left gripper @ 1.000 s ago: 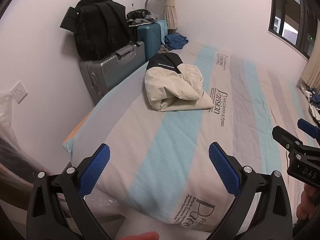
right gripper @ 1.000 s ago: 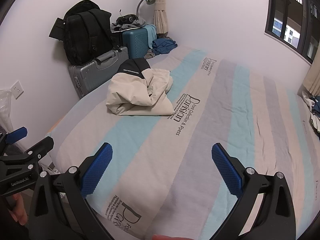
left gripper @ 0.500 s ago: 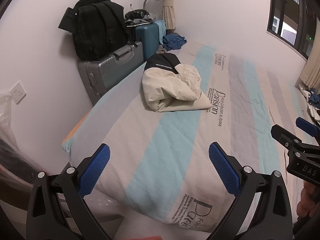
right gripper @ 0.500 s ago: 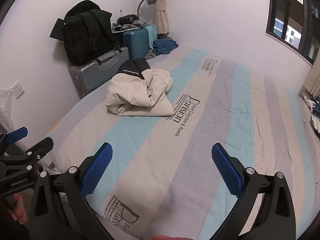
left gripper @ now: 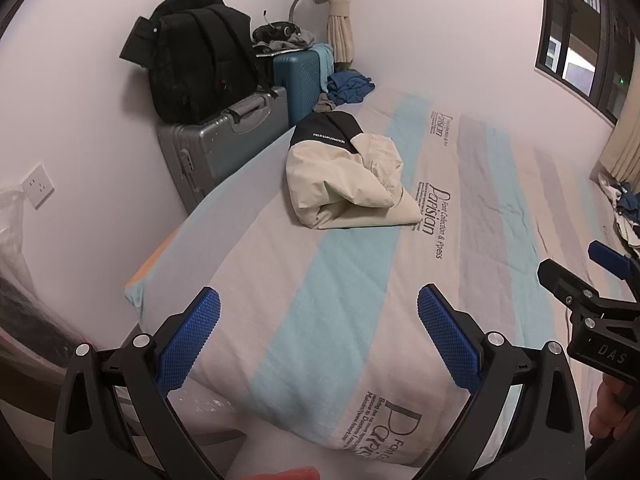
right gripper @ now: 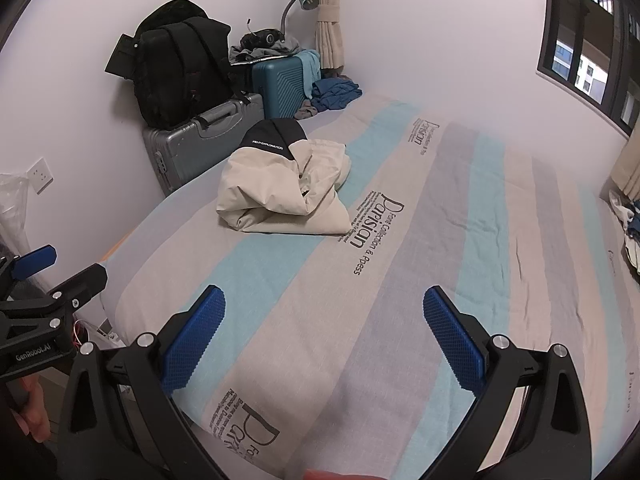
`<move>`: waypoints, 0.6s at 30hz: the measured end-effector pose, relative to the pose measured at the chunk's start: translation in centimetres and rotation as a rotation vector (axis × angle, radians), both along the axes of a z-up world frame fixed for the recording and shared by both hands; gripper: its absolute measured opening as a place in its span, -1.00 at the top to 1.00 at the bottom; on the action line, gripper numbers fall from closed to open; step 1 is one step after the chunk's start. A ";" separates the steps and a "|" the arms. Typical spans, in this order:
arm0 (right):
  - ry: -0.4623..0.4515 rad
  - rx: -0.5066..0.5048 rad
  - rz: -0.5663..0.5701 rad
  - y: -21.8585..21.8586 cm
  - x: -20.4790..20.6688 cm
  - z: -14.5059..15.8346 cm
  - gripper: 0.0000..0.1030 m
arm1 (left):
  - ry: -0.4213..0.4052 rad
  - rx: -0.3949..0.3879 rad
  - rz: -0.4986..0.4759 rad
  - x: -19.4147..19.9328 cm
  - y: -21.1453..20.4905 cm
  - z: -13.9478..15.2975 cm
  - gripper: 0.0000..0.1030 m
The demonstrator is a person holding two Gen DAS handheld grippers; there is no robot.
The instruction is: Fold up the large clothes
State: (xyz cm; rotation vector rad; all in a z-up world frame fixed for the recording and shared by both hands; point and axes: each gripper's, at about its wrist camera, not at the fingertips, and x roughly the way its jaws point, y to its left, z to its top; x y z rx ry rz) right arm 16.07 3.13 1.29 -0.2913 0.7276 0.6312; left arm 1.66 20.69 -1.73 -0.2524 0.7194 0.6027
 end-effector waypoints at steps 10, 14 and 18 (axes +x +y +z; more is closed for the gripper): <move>-0.003 -0.001 0.006 -0.1 0.0 0.1 -0.86 | -0.019 0.006 0.003 0.1 0.4 0.3 -0.89; -0.003 -0.004 0.012 0.0 0.1 0.2 -0.86 | -0.044 0.004 -0.018 -0.1 0.4 0.6 -0.89; -0.010 -0.006 0.021 0.2 0.0 0.3 -0.85 | -0.020 -0.017 -0.032 0.4 0.7 0.4 -0.89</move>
